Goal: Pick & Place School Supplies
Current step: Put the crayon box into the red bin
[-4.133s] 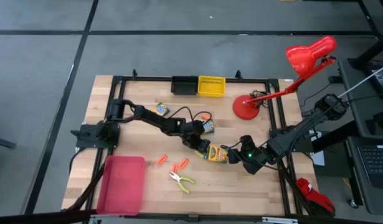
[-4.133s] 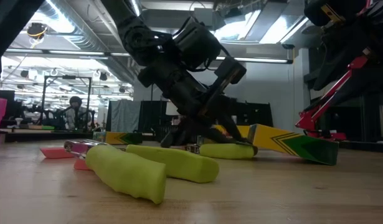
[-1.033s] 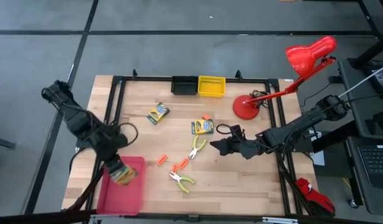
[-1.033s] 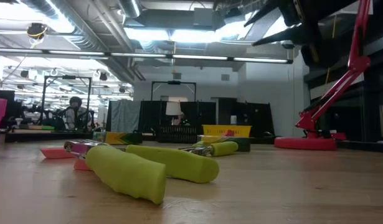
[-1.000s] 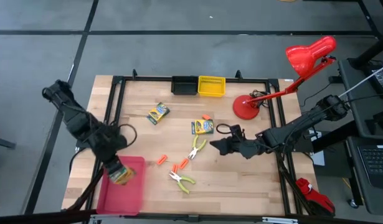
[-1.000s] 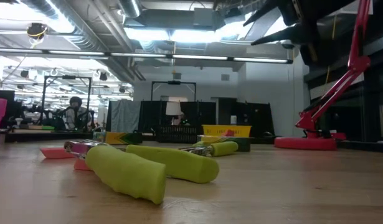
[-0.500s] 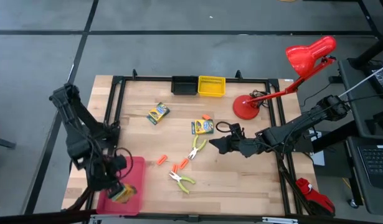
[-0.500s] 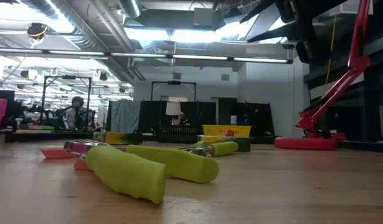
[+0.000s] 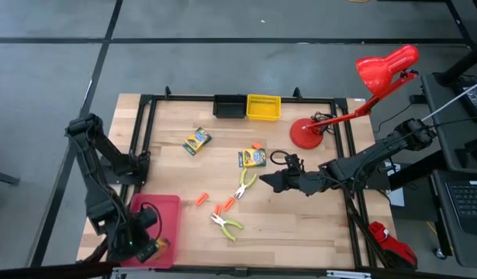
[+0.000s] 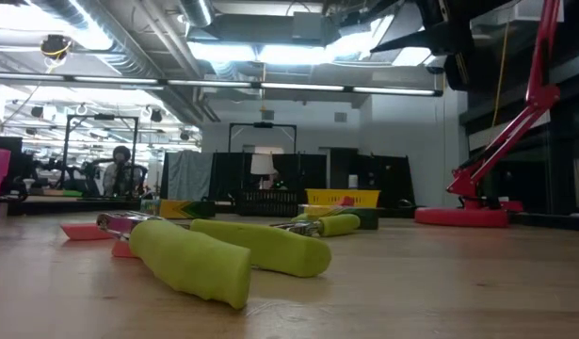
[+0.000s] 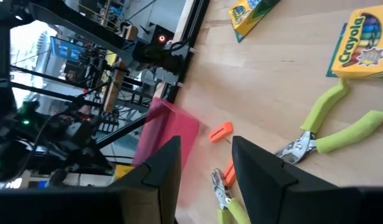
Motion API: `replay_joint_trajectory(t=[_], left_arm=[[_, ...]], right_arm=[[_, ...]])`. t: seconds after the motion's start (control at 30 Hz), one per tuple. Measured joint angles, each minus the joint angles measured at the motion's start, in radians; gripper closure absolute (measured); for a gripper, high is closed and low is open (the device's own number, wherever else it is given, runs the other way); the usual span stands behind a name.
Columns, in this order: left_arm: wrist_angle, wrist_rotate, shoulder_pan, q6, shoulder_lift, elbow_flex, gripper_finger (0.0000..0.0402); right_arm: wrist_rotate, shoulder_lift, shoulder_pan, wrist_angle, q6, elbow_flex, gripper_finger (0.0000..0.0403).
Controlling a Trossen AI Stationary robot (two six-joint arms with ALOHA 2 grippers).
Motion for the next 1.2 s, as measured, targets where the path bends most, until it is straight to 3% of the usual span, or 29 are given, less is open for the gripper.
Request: replay_joint_trajectory(t=[0.33, 0.57, 0.83, 1.2], left_arm=[[0.071, -0.041, -0.035, -0.048, 0.059, 0.0, 0.0386], [0.046, -0.092, -0.034, -0.152, 0.077, 0.0, 0.0334], [0.048, -0.117, -0.033, -0.161, 0.075, 0.0, 0.0279], [0.059, -0.127, -0.035, -0.109, 0.068, 0.0, 0.0288]], right_arm=[[0.001, 0.0, 0.017, 0.011, -0.021, 0.0, 0.0284], [0.004, 0.0, 0.017, 0.039, -0.052, 0.0, 0.0288], [0.003, 0.0, 0.017, 0.041, -0.048, 0.0, 0.0287], [0.003, 0.0, 0.017, 0.041, -0.047, 0.0, 0.0287]])
